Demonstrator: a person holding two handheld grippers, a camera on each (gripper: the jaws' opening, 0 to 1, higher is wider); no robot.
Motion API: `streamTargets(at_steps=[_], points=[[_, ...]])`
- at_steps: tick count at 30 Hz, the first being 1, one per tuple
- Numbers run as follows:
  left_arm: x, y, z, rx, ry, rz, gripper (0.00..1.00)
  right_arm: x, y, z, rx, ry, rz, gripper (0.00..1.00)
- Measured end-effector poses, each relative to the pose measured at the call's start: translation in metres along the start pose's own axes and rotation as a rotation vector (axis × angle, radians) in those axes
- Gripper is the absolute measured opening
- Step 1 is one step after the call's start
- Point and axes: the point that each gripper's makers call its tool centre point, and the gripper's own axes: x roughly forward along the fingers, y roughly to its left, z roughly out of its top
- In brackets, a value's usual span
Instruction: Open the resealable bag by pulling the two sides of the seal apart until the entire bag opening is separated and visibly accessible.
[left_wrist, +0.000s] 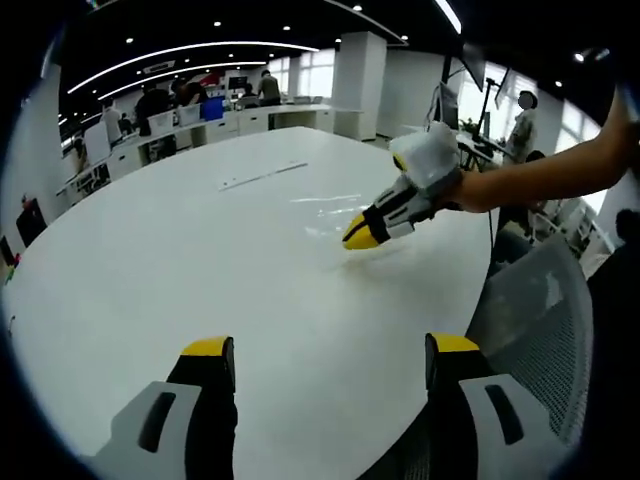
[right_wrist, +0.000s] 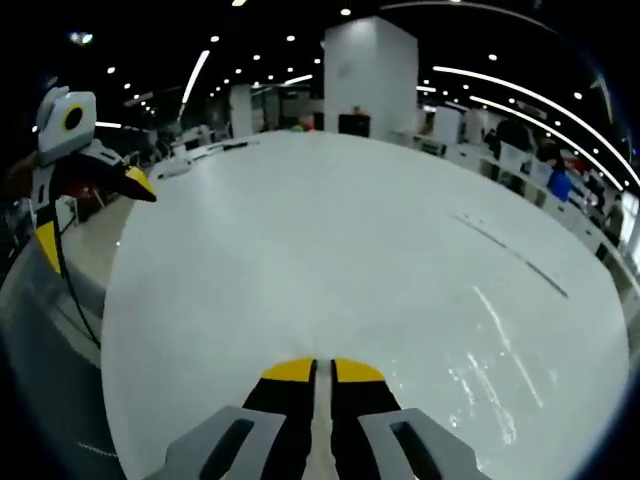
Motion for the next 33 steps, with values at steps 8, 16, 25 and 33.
streamTargets(at_steps=[8, 16, 25, 33], points=[[-0.001, -0.007, -0.002, 0.007, 0.0, -0.014, 0.76, -0.008, 0.02, 0.001, 0.007, -0.007, 0.061, 0.01], [-0.001, -0.021, -0.003, 0.033, 0.003, -0.043, 0.76, -0.015, 0.049, 0.013, 0.02, -0.044, 0.159, 0.01], [0.0, -0.029, -0.01, 0.047, 0.013, -0.065, 0.75, -0.019, 0.082, 0.014, -0.028, -0.028, 0.244, 0.0], [-0.001, -0.031, -0.014, 0.056, 0.018, -0.069, 0.73, -0.023, 0.104, 0.015, -0.063, -0.019, 0.292, 0.0]])
